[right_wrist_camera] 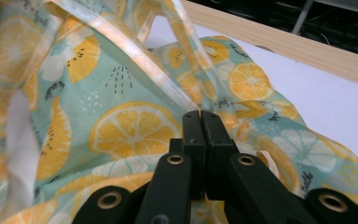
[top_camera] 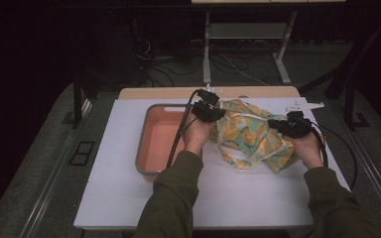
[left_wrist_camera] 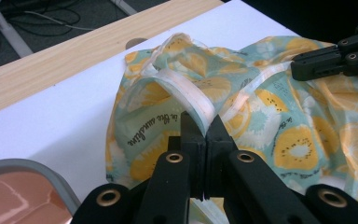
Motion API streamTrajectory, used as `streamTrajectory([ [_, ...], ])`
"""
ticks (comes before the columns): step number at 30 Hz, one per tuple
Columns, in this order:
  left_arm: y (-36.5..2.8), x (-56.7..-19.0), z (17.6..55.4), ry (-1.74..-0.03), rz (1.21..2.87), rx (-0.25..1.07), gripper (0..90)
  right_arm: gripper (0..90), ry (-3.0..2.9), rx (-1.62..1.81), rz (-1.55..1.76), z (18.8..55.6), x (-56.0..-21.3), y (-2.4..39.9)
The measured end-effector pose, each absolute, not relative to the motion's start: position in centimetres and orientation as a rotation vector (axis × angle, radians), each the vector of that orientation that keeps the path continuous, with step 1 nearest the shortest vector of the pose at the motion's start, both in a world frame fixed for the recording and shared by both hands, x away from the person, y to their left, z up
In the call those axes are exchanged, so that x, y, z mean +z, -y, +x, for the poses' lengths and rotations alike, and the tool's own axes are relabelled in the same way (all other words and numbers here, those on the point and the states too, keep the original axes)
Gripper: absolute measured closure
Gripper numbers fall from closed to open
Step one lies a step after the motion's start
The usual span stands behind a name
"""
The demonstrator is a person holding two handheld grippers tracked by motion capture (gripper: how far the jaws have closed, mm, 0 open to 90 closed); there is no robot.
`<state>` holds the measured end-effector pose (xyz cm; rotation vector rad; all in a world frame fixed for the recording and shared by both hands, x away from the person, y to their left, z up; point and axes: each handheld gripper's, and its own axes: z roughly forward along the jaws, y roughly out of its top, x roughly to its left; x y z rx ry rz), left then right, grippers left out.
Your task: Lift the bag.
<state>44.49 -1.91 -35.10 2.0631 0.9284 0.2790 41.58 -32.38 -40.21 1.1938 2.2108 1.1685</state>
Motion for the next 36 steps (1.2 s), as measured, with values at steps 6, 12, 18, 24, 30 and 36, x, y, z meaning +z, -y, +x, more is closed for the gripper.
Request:
streamTrajectory([
  [6,1.2,-35.2,44.2,-0.923,2.062,0.304,67.0,78.8,-2.212,1.185,1.253,42.3,-40.5,32.5],
  [12,-0.9,-34.7,43.0,-0.881,2.022,0.271,48.0,50.6,-2.176,1.347,1.277,40.7,-39.0,33.5],
  [18,-2.5,-34.3,41.3,-0.804,2.010,0.254,35.5,37.2,-2.195,1.380,1.230,39.2,-37.9,33.7],
  [24,-5.0,-34.1,38.7,-0.737,1.970,0.240,30.0,29.7,-2.211,1.429,1.144,37.3,-36.5,32.9],
  [30,-8.6,-34.2,35.2,-0.703,1.939,0.239,23.9,26.7,-2.252,1.466,1.039,34.5,-35.6,31.9],
  [36,-11.9,-34.7,33.0,-0.705,1.912,0.231,19.0,24.9,-2.252,1.493,1.004,32.8,-35.9,32.0],
])
